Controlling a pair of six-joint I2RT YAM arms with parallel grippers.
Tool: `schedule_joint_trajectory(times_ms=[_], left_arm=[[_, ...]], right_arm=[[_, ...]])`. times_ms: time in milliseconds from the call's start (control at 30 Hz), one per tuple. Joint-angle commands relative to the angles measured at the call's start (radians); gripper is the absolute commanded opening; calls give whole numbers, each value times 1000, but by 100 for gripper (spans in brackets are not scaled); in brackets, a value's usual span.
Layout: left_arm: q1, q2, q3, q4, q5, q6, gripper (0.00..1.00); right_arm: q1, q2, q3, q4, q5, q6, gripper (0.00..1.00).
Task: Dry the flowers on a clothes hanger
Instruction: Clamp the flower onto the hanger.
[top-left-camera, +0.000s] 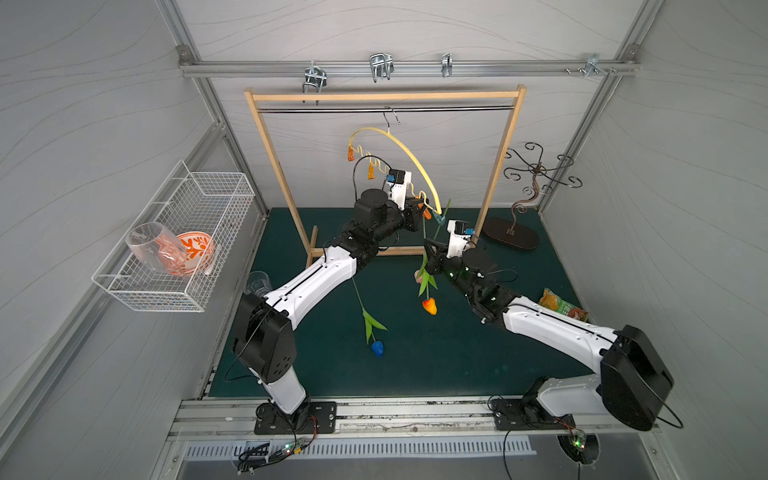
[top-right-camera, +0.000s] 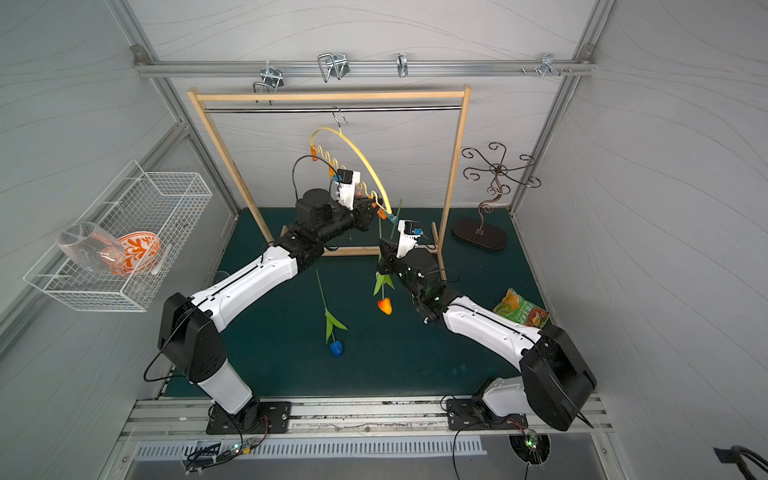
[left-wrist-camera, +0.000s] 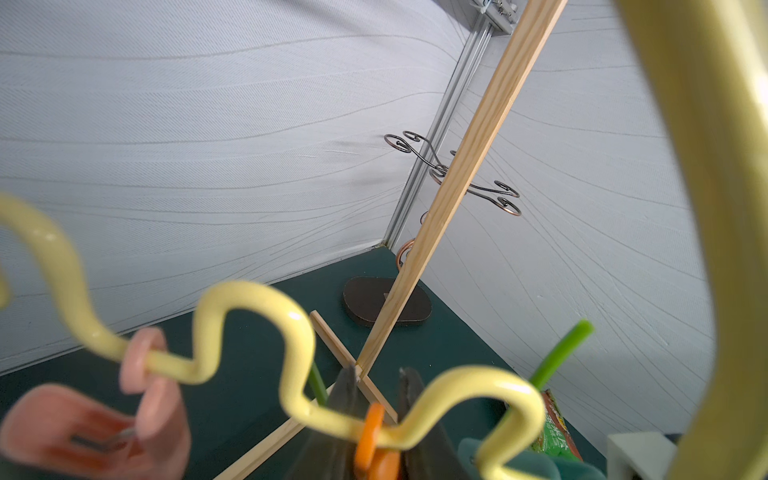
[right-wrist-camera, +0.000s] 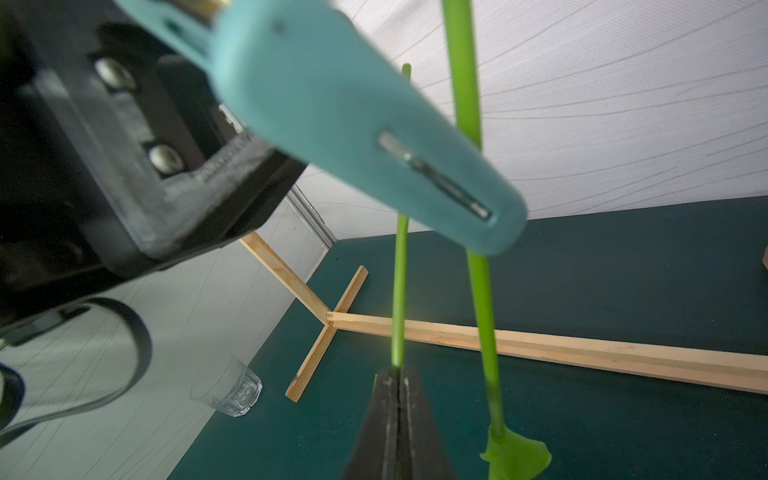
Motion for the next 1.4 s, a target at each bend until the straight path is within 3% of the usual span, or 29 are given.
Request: schedule_joint_trajectory(times_ms=[0, 233, 467, 1167, 1367], left_arm=[[-2, -28, 50, 36, -13, 0, 20], [-2, -32, 50, 34, -13, 0, 20], [-3, -27, 53, 34, -13, -4, 20], [-5, -27, 50, 34, -13, -5, 20], [-9, -32, 48, 30, -17, -4, 40]], right_arm=[[6, -25, 22, -12, 57, -4, 0], [6, -24, 36, -57, 100, 2, 0], [12, -33, 18, 14, 12, -9, 0], [27, -19, 53, 8, -12, -40, 0], [28, -18, 63, -2, -20, -28, 0]])
